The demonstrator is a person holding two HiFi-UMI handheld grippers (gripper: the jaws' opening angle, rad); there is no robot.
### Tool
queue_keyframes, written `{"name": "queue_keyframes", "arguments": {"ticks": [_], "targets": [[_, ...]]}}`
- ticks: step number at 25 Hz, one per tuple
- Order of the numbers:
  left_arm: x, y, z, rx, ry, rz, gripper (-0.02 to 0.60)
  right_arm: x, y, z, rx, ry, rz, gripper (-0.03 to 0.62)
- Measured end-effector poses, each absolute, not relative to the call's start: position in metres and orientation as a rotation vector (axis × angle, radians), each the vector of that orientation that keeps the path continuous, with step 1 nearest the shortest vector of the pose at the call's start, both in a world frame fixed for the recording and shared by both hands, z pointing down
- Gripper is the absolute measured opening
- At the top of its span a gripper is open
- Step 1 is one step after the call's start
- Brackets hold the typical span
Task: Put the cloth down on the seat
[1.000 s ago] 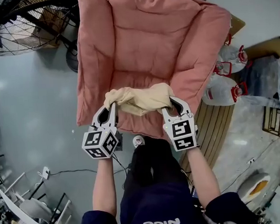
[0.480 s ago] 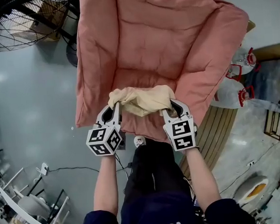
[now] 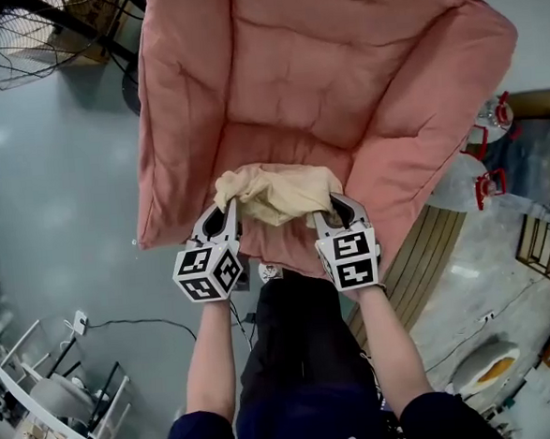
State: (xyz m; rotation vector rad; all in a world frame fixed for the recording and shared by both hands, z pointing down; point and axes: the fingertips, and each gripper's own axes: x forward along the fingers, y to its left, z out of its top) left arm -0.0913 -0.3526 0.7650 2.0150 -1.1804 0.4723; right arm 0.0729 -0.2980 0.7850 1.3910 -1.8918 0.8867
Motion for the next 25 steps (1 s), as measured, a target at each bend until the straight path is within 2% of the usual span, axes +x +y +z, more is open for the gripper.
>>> {"name": "queue_keyframes", "arguments": {"ticks": [25], "targets": [[-0.101, -0.370, 0.898, 1.859, -1.171, 0.665, 0.044, 0.086, -0.312, 0.909, 1.535, -1.713, 1.302, 0.117]]}}
